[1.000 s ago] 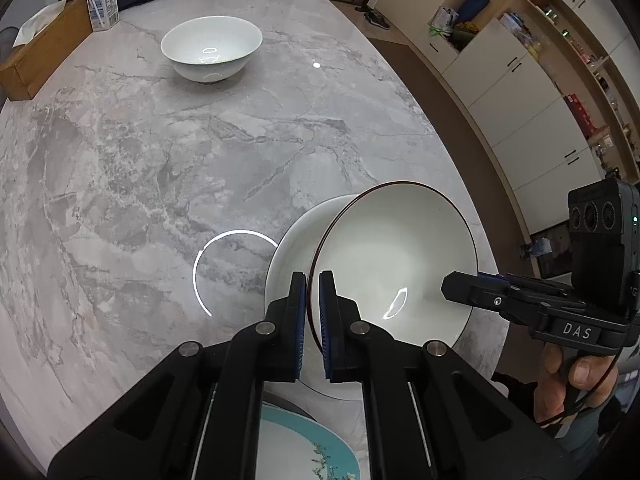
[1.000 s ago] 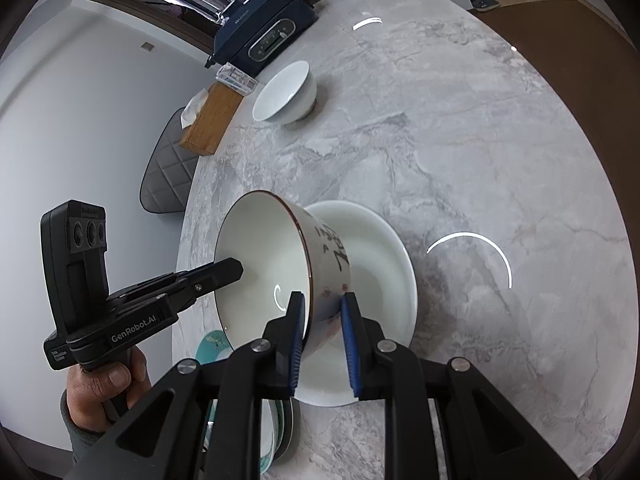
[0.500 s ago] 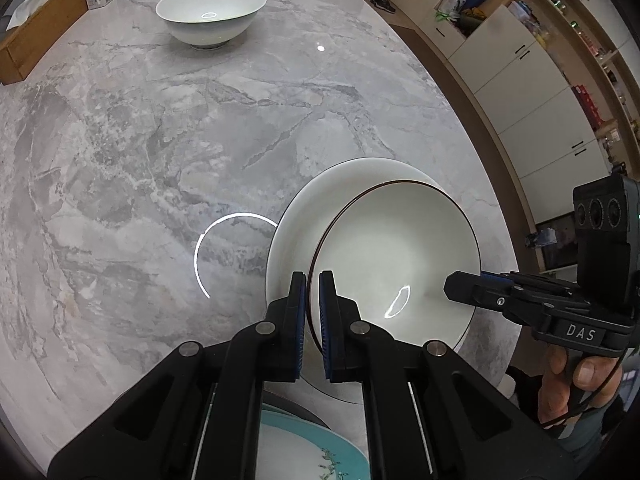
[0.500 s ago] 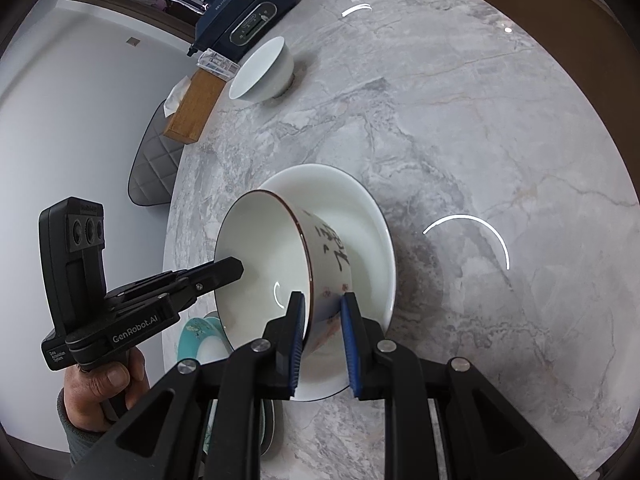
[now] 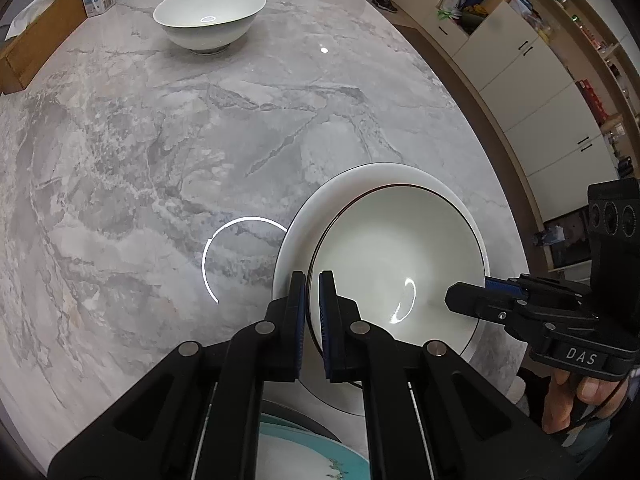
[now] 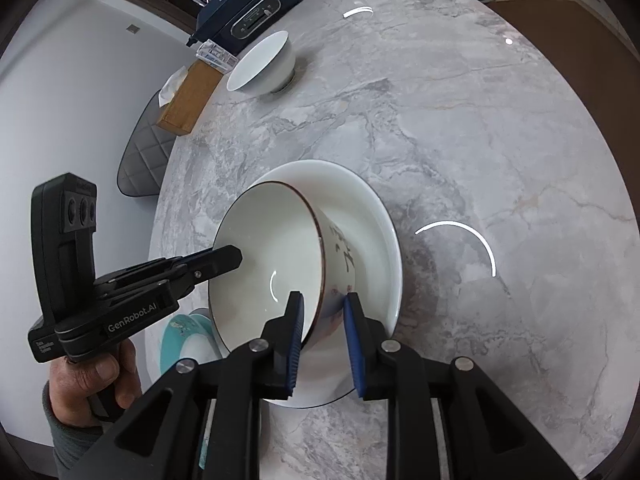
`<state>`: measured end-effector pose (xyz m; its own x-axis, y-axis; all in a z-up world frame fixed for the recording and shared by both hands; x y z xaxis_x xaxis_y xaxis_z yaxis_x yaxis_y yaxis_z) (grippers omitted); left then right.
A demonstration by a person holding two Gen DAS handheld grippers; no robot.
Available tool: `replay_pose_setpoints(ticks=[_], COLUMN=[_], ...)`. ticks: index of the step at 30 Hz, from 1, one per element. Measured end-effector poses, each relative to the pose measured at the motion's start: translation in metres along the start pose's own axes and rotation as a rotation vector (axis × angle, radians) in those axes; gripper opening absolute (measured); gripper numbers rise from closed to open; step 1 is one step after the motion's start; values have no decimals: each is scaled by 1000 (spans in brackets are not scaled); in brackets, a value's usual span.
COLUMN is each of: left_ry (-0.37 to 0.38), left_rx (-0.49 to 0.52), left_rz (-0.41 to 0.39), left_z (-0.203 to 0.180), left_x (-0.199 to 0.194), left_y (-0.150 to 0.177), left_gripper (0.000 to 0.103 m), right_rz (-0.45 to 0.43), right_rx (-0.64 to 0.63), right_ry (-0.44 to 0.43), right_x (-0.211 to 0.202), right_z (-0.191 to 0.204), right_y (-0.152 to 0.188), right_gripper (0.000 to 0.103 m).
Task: Organize plates and bowls
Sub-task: 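Lower the pink floral bowl onto the white plate and open the right gripper, then move the right gripper to the rim of the plain white bowl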
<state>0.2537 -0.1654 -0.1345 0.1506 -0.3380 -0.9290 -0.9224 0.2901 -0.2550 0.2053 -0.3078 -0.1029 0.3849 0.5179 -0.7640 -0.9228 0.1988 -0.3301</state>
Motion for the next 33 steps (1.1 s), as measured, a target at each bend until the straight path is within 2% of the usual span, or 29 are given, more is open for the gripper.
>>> replay_pose_setpoints(ticks=[4, 7, 9, 11, 13, 15, 16, 18, 19, 21, 22, 23, 24, 29, 33], left_ry=[11, 29, 39, 58, 78, 110, 138, 173, 187, 194, 208, 217, 219, 218, 291], left_rx=[-12, -30, -36, -43, -54, -69, -79, -100, -115, -130, -148, -166, -183, -221, -285], left_rz=[-1, -10, -15, -32, -41, -59, -75, -117, -154, -222, -247, -260, -260, -309, -311], left_z=[1, 2, 2, 1, 1, 3, 5, 11, 17, 28, 36, 44, 53, 90, 115], left_x=[-1, -4, -8, -15, -22, -32, -40, -57, -68, -84, -93, -99, -102, -113, -100], left_y=[1, 1, 2, 2, 2, 2, 1, -2, -5, -14, -19, -25, -31, -69, -108], left_gripper=[7, 7, 8, 14, 18, 26, 41, 64, 69, 75, 82, 96, 103, 103, 103], right_rz=[-1, -4, -11, -33, -45, -48, -51, -63, -81, -120, -135, -148, -164, -185, -154], right_rx=[-25, -30, -33, -34, -37, -42, -45, -52, -49, -51, -51, -49, -49, -44, -37], right_ry=[42, 47, 50, 64, 71, 70, 66, 53, 46, 9, -13, -21, -30, -54, -69], right_x=[1, -1, -5, -12, -17, -22, -25, -35, -42, -54, -60, -65, -70, -74, -55], right_z=[6, 9, 12, 13, 15, 17, 17, 17, 17, 19, 20, 21, 23, 31, 36], right_y=[1, 1, 1, 0, -1, -1, -1, -4, -7, -13, -19, -24, -31, -85, -132], right_gripper=[31, 39, 52, 59, 59, 60, 60, 76, 81, 96, 100, 103, 103, 103, 103])
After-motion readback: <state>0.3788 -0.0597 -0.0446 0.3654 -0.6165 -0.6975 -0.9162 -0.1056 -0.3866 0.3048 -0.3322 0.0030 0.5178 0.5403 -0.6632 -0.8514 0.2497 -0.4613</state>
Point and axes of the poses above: each gripper's, at about its wrist camera, not at the fingertips, and x roughly the way its jaws point, z to its left, y to its underside, the point moved 2 cm from there along x, roughly the way its jaws point, and after that the axes turned 4 degrees about -x, right-handed, at the moved point
